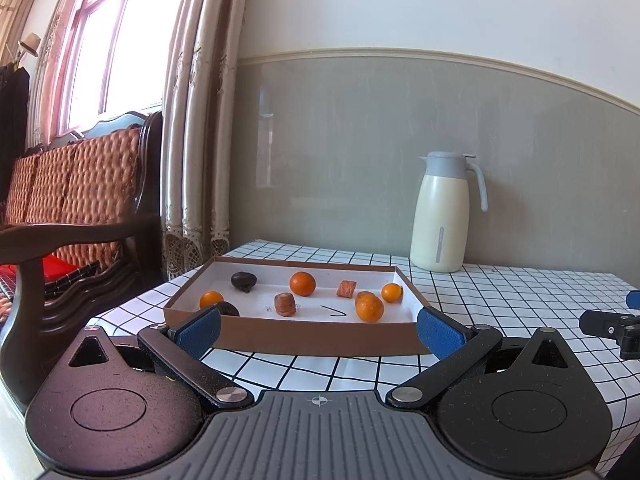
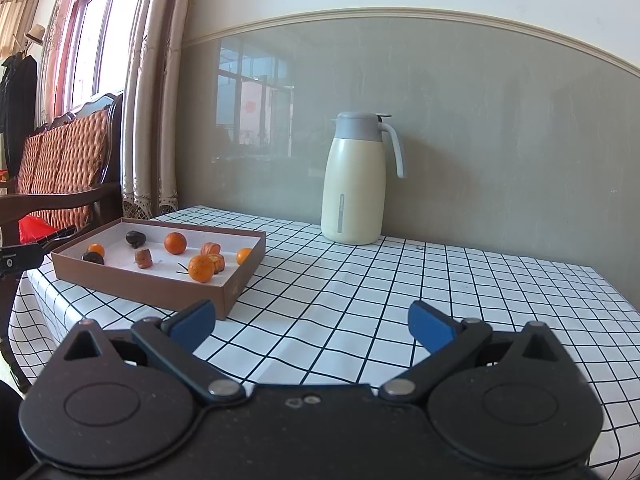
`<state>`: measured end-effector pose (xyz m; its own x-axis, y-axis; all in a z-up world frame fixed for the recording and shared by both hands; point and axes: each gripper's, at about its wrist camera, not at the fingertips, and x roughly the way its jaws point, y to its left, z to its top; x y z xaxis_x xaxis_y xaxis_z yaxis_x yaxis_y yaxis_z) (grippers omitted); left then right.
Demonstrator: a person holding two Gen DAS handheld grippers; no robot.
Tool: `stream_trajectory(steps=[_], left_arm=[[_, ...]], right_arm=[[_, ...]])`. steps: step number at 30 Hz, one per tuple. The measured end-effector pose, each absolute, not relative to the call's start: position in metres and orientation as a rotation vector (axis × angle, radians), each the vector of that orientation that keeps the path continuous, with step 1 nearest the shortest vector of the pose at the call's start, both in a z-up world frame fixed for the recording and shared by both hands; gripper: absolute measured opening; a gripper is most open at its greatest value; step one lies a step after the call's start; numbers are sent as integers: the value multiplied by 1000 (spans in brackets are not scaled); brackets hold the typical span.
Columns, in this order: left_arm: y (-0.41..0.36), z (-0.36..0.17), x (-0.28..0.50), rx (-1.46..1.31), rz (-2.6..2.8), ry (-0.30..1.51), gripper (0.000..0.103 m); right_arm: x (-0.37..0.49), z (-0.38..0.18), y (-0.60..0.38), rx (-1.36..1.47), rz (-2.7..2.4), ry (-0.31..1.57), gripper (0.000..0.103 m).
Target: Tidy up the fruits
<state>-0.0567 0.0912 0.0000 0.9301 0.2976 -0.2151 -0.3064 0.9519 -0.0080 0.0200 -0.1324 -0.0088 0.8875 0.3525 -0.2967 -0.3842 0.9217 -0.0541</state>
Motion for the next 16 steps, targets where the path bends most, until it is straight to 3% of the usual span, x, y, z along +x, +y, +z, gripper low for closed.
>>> stream_trajectory(steps=[16], left_arm=[[89, -1, -59, -28, 340, 191, 103]], right_arm=[[20, -8, -133, -114, 382, 287, 97]])
